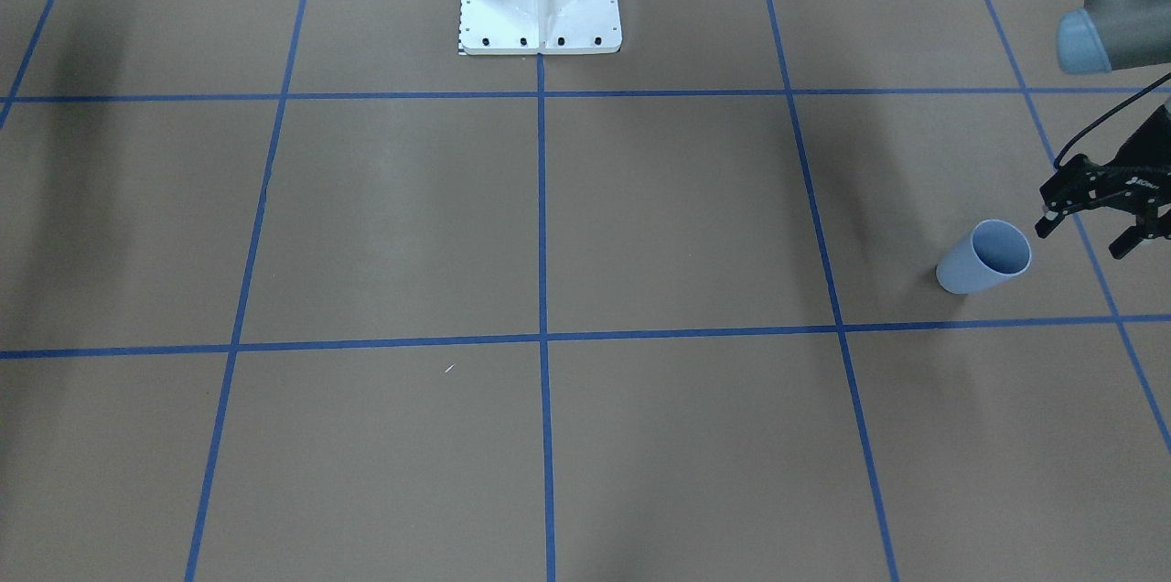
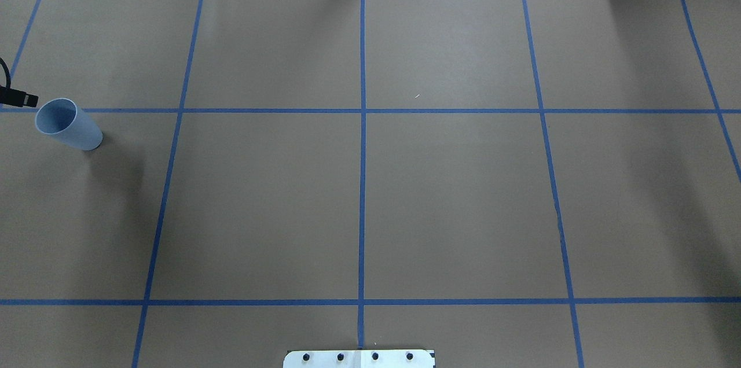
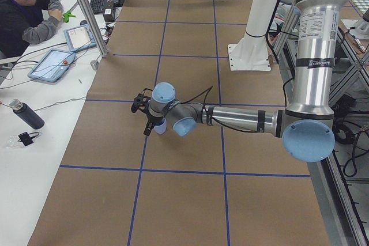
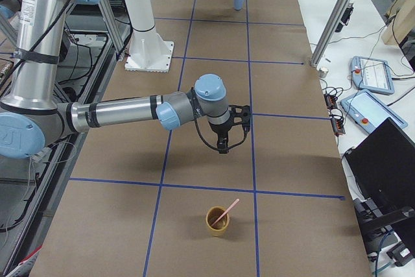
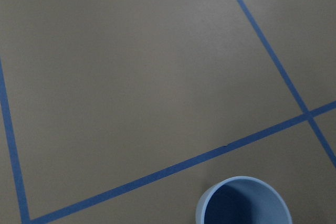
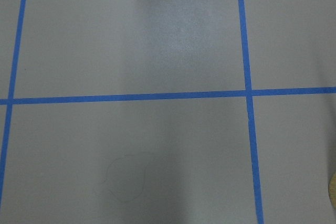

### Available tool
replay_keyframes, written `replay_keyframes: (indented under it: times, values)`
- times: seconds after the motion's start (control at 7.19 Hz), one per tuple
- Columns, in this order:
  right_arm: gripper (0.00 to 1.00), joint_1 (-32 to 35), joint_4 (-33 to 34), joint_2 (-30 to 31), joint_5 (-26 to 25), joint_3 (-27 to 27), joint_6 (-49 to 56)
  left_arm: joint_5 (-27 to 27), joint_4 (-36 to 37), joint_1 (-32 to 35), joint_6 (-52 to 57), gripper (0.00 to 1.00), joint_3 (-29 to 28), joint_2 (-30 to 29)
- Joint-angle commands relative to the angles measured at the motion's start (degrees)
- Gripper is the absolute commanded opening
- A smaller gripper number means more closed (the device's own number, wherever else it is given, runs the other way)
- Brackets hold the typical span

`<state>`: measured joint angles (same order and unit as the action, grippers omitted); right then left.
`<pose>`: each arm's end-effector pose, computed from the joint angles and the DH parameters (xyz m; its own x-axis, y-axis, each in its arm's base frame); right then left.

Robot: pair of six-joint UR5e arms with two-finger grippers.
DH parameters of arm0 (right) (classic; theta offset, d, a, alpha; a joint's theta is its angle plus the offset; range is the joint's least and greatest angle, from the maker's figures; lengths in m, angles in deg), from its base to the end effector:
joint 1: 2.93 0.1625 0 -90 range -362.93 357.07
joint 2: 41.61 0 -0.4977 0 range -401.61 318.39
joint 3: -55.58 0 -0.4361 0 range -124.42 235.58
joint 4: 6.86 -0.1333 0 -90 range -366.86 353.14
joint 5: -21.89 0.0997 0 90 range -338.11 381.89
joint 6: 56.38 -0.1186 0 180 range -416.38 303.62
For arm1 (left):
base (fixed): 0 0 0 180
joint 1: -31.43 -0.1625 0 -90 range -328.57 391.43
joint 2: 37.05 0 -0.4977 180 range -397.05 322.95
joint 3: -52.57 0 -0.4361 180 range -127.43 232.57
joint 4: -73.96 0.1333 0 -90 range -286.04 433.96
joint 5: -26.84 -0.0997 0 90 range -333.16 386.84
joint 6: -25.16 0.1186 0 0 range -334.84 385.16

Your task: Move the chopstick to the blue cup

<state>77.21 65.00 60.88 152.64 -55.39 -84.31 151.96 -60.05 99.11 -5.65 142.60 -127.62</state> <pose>-0.0225 -0.4560 0.6198 0.6869 0.0433 0.7255 -0.1909 0.9739 0.1225 0.1601 -0.5614 0.6547 0.6566 0.2505 -0.7115 0.0768 0.9162 0.3934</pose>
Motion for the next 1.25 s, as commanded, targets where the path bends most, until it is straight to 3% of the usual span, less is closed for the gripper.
replay_keyframes:
  times: [0.0,0.14,0.28,0.7,0.83,1.11]
  values:
    - [1.0,-0.8,-0.4,0.0,-0.7,0.1,-0.7,-4.1,-0.7,-3.8,-2.3,0.95,-2.2,-1.2]
    - [1.0,-0.8,-0.4,0.1,-0.7,0.1,-0.7,-5.2,-0.7,-5.7,-2.3,0.68,-3.1,-2.4]
    - [1.0,-0.8,-0.4,0.0,-0.8,0.1,-0.6,-5.2,-0.7,-7.4,-2.0,0.01,-4.1,-2.9]
    - [1.0,-0.8,-0.5,-0.1,-0.8,0.1,-0.6,-2.5,0.1,-7.3,-2.1,0.0,-3.1,-4.9]
    - [1.0,-0.8,-0.6,-0.1,-0.8,0.1,-0.6,1.6,0.3,-6.7,-2.6,0.0,-2.8,-7.7]
    - [1.0,-0.8,-0.6,-0.1,-0.7,0.1,-0.6,1.5,4.7,-7.3,-11.3,0.0,-0.7,-14.6]
